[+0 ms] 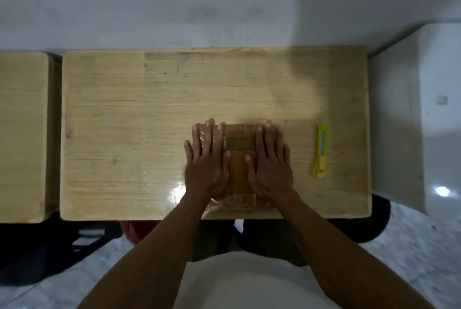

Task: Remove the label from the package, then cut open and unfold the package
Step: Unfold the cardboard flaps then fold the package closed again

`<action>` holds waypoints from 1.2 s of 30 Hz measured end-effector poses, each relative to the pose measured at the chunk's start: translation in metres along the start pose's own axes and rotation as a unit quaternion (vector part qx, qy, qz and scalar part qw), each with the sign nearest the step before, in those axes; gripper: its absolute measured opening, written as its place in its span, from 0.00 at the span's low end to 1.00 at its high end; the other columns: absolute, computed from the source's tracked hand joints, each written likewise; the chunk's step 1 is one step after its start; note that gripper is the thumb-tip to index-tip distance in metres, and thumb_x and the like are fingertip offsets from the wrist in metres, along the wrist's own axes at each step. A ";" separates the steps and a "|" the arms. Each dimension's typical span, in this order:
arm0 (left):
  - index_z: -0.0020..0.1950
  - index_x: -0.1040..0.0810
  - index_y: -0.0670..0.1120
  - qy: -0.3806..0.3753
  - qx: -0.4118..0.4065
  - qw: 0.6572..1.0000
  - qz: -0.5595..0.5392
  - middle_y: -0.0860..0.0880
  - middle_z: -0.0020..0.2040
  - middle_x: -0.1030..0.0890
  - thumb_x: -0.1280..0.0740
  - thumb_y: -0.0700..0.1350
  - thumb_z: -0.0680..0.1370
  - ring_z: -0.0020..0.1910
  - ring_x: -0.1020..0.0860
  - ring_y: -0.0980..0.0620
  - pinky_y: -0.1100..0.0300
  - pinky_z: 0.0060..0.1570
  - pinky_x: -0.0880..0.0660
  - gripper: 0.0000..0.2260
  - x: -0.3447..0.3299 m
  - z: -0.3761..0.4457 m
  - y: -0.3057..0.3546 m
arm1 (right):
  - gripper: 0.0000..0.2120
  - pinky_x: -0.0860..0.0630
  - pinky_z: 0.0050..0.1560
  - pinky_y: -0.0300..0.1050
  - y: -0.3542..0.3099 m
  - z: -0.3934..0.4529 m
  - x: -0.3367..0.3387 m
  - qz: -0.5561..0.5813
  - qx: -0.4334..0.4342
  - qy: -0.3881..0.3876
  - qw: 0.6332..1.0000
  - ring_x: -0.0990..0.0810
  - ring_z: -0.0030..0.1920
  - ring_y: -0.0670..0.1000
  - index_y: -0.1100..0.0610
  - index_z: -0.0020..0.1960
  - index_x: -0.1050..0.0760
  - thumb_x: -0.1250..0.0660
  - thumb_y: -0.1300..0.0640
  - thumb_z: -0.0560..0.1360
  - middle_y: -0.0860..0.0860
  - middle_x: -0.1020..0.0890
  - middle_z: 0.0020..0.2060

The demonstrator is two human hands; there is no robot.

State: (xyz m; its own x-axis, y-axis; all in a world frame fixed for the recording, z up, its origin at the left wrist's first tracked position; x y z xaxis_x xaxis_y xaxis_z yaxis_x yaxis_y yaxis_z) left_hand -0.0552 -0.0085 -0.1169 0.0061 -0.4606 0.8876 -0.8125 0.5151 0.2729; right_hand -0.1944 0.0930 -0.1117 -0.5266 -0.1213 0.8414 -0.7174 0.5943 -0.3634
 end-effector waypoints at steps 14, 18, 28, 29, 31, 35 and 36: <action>0.81 0.55 0.45 0.036 0.004 0.999 0.027 0.38 0.81 0.51 0.50 0.57 0.82 0.80 0.53 0.35 0.33 0.75 0.51 0.31 -0.023 0.006 -0.005 | 0.36 0.51 0.76 0.63 0.004 0.009 -0.023 -0.057 -0.017 0.057 0.997 0.52 0.79 0.60 0.55 0.80 0.52 0.48 0.40 0.78 0.56 0.49 0.79; 0.81 0.55 0.45 0.035 0.005 0.999 0.039 0.39 0.82 0.52 0.48 0.57 0.82 0.81 0.55 0.37 0.33 0.75 0.51 0.32 -0.022 0.004 -0.005 | 0.36 0.50 0.75 0.65 0.003 0.006 -0.023 -0.062 -0.017 0.068 0.996 0.52 0.79 0.60 0.56 0.80 0.50 0.47 0.41 0.78 0.56 0.49 0.79; 0.81 0.50 0.40 0.059 -0.045 0.997 0.018 0.42 0.82 0.51 0.50 0.53 0.83 0.81 0.52 0.42 0.36 0.77 0.49 0.29 -0.018 -0.002 -0.007 | 0.31 0.53 0.77 0.62 -0.016 -0.003 -0.034 -0.064 -0.065 0.079 0.993 0.59 0.79 0.50 0.56 0.80 0.55 0.50 0.45 0.82 0.53 0.51 0.80; 0.81 0.50 0.40 0.062 -0.044 0.997 0.027 0.42 0.82 0.50 0.50 0.53 0.83 0.81 0.51 0.42 0.36 0.76 0.49 0.30 -0.018 -0.001 -0.007 | 0.31 0.52 0.77 0.62 -0.014 -0.002 -0.033 -0.055 -0.058 0.079 0.994 0.58 0.79 0.51 0.57 0.80 0.54 0.50 0.45 0.82 0.54 0.51 0.80; 0.81 0.49 0.40 0.071 -0.033 0.996 0.041 0.42 0.82 0.50 0.49 0.54 0.83 0.81 0.50 0.42 0.37 0.77 0.50 0.30 -0.018 -0.001 -0.005 | 0.32 0.51 0.76 0.63 -0.012 -0.001 -0.032 -0.045 -0.045 0.082 0.995 0.56 0.80 0.52 0.57 0.80 0.53 0.50 0.46 0.81 0.54 0.51 0.80; 0.80 0.46 0.38 0.089 -0.026 0.995 0.044 0.40 0.81 0.50 0.47 0.53 0.82 0.81 0.49 0.41 0.36 0.77 0.50 0.30 -0.022 -0.003 -0.003 | 0.32 0.51 0.76 0.63 -0.013 -0.002 -0.032 -0.054 -0.039 0.100 0.993 0.52 0.79 0.54 0.59 0.79 0.50 0.50 0.46 0.80 0.56 0.48 0.79; 0.80 0.45 0.38 0.089 -0.031 0.995 0.040 0.40 0.80 0.50 0.46 0.53 0.82 0.81 0.49 0.40 0.36 0.77 0.50 0.30 -0.023 -0.003 -0.005 | 0.32 0.51 0.76 0.62 -0.012 -0.002 -0.034 -0.058 -0.036 0.100 0.993 0.51 0.79 0.55 0.60 0.79 0.49 0.51 0.46 0.80 0.56 0.47 0.79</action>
State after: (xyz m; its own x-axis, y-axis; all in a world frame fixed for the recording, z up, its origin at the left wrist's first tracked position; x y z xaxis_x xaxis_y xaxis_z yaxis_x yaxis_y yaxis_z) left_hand -0.0502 0.0018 -0.1380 0.0496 -0.2837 0.9576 -0.7764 0.5922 0.2156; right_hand -0.1674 0.0917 -0.1351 -0.3365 -0.0366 0.9410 -0.7299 0.6416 -0.2360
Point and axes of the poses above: each hand's wrist, its own z-axis towards the middle knuckle, its own x-axis out of the back of the hand, y = z × x, the point moved 1 cm from there along z, towards the middle knuckle
